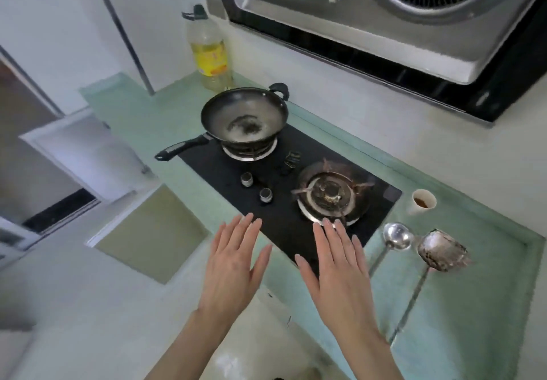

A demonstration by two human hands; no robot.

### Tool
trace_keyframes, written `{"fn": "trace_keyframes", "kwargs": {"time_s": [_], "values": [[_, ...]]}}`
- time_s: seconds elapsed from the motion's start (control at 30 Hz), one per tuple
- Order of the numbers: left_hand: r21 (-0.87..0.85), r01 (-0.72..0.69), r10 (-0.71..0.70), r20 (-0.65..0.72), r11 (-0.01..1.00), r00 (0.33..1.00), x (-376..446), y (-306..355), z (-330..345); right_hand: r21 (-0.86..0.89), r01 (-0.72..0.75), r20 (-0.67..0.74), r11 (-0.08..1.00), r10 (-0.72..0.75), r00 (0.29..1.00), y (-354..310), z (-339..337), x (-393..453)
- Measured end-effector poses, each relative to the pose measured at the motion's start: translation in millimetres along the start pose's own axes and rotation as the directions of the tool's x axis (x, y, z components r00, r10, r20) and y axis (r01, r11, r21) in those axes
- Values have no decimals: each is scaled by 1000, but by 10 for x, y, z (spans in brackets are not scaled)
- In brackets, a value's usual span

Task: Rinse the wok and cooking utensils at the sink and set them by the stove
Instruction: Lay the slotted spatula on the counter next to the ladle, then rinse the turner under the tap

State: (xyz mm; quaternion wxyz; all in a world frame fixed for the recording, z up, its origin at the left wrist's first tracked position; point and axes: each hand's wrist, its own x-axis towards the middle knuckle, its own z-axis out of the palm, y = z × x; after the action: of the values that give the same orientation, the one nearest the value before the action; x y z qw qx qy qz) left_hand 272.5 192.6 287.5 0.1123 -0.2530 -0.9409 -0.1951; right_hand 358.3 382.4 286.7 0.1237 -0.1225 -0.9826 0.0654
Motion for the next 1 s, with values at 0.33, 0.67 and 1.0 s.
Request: {"fn": "trace_keyframes", "kwargs": {"time_s": [0.33, 0.67, 1.0], "values": [[85, 238, -218, -200, 968, 955, -954, -1463, -1258, 158, 323, -47, 933, -320, 946, -2022, 1, 63], [199, 432, -379, -256, 879, 889, -1975, -2806, -2332, 288, 464, -57, 838, -469, 881, -3711, 213, -108], [237, 587, -524, -281, 774, 804, -2323, -3721, -2665, 259, 634, -85, 729, -637, 766, -4881, 314, 9]]}}
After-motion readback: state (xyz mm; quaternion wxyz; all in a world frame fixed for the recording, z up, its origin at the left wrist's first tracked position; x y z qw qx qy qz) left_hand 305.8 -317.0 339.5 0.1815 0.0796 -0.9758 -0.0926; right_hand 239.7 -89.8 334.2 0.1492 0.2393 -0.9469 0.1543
